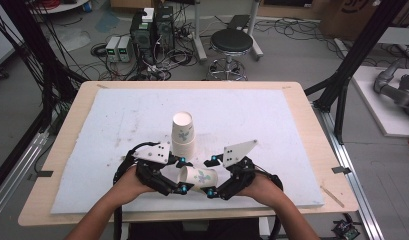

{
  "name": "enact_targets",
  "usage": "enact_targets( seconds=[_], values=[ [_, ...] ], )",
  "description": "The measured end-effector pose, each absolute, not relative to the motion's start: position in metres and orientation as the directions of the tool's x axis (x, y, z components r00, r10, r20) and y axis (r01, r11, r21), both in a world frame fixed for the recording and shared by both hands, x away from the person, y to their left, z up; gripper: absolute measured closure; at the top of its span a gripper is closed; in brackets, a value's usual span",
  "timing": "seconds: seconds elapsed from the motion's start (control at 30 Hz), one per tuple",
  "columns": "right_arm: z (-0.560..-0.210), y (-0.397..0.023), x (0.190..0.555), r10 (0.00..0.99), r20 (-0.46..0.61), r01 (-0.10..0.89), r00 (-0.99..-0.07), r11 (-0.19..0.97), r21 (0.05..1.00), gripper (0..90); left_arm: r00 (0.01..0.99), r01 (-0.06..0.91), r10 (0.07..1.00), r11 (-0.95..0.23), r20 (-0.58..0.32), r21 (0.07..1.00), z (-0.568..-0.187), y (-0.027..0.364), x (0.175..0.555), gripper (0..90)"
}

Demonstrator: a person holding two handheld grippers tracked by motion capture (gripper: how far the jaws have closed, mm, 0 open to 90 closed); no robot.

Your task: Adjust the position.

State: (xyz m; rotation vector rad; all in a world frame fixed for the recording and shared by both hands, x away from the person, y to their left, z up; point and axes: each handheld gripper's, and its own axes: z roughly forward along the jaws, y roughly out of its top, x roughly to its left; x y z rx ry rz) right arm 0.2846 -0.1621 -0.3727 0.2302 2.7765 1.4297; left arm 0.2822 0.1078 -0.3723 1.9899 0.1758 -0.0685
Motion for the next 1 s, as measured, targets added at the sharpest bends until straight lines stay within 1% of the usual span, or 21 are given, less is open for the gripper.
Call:
enact_targets(
  seconds=[0.23,0.37,0.5,0.7,1.0],
  values=[
    [-0.373,-0.171,0.28,0.195,0.044,0.134,-0.98,0.477,0.869,19.6,0.986,0.153,0.12,-0.333,-0.119,0.93,-0.376,0.114,0.28,36.9],
    [-0.375,-0.175,0.277,0.192,0.046,0.127,-0.98,0.438,0.89,19.6,0.983,0.153,0.145,-0.292,-0.114,0.944,-0.378,0.117,0.278,36.9],
    [-0.377,-0.178,0.275,0.205,0.034,0.117,-0.978,0.409,0.905,19.5,0.984,0.136,0.15,-0.27,-0.098,0.953,-0.378,0.12,0.277,37.0],
    [-0.384,-0.183,0.274,0.202,0.056,0.131,-0.978,0.377,0.917,19.5,0.989,0.109,0.127,-0.241,-0.08,0.964,-0.379,0.124,0.275,37.0],
    [-0.395,-0.187,0.273,0.186,0.083,0.145,-0.979,0.35,0.926,19.5,0.989,0.093,0.13,-0.213,-0.067,0.973,-0.38,0.131,0.272,37.1]
  ],
)
